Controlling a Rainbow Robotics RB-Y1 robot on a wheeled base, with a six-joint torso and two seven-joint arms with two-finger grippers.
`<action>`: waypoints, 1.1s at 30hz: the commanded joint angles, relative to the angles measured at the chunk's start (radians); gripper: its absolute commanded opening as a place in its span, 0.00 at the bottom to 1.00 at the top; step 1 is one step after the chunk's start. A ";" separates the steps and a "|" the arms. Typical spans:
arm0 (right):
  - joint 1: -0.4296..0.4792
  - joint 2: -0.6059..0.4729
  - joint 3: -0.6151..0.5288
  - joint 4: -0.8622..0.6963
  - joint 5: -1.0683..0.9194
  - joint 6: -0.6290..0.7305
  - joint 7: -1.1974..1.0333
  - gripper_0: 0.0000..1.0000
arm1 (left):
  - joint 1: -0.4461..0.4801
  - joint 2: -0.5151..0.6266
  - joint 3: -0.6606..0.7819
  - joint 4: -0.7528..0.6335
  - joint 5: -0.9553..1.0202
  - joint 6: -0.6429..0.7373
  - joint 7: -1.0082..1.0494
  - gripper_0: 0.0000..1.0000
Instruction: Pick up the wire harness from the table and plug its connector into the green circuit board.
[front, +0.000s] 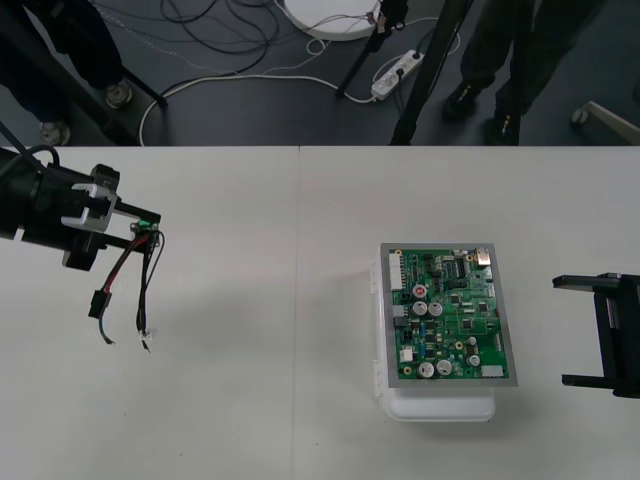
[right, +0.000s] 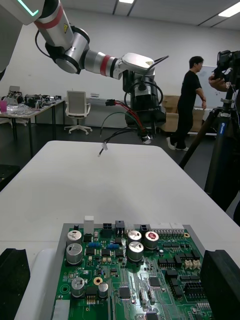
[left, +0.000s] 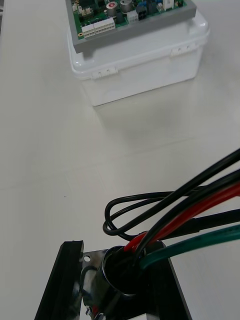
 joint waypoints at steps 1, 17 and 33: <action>-0.019 -0.012 0.005 -0.014 -0.008 -0.013 -0.039 1.00 | 0.104 -0.075 0.146 -0.027 -0.006 -0.154 0.106 0.00; -0.021 -0.012 0.005 -0.013 -0.010 -0.012 -0.047 1.00 | 0.311 -0.288 0.584 -0.035 -0.109 -0.341 0.433 0.00; -0.019 -0.012 0.005 -0.013 -0.010 -0.013 -0.047 1.00 | 0.403 -0.516 0.786 -0.295 -0.316 -0.341 0.732 0.00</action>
